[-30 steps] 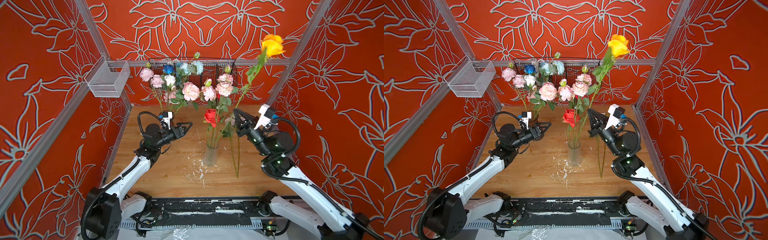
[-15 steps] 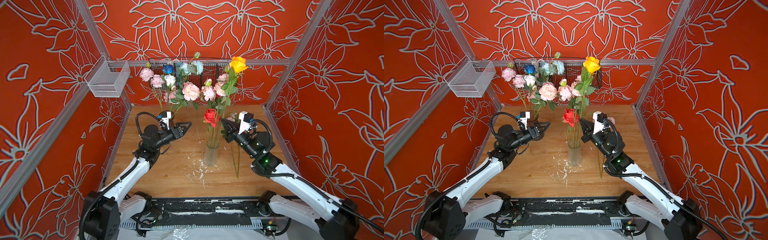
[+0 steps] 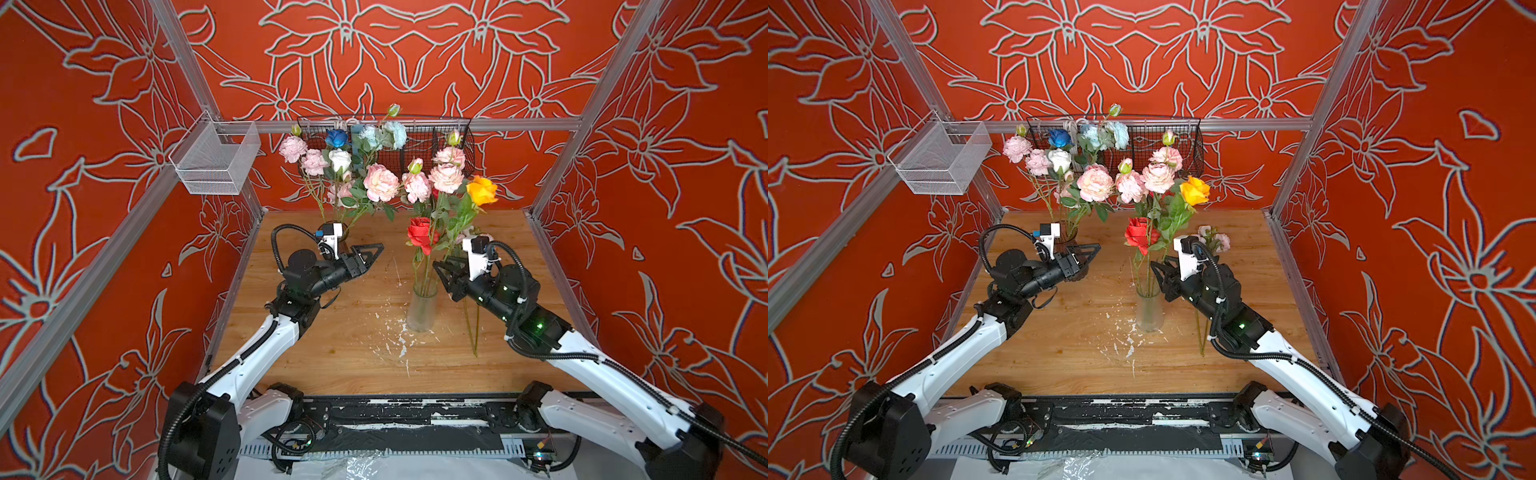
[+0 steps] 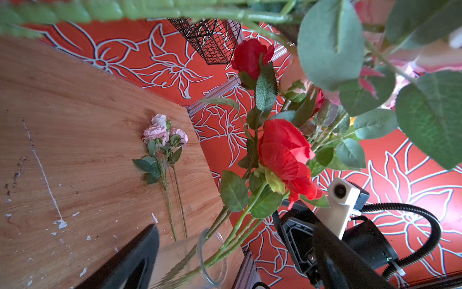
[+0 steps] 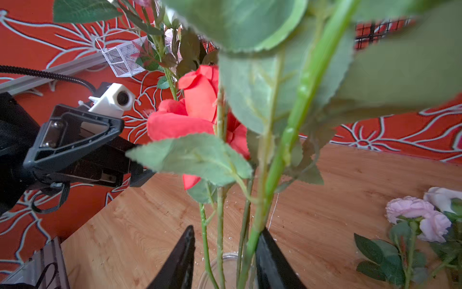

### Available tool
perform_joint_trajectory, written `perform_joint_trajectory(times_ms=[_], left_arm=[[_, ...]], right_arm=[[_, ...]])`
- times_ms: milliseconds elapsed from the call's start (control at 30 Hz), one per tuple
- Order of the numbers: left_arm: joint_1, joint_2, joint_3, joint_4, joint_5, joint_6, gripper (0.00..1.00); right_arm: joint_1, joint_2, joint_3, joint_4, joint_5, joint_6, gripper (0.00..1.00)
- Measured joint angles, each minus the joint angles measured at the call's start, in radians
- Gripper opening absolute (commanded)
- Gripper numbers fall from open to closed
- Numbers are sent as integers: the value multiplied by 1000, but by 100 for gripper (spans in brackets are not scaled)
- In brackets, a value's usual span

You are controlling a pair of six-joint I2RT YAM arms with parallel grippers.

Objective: Arrange the flowers into the vase
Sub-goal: 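Carry the orange rose over the clear glass and lower its stem in, then open the right gripper and lower it to pink roses while the left shifts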

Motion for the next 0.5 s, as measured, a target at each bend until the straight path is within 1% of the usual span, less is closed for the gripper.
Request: perform_joint_trajectory(times_ms=[133,233,500], left_arm=[[0,0,0,0,0,0,96],[0,0,0,0,0,-1,96],[0,0,0,0,0,-8,96]], right_arm=[[0,-67,6,-78,33,-4,47],[0,-98,31,-140,50,-9,51],[0,-119,135,-314,100,-10,63]])
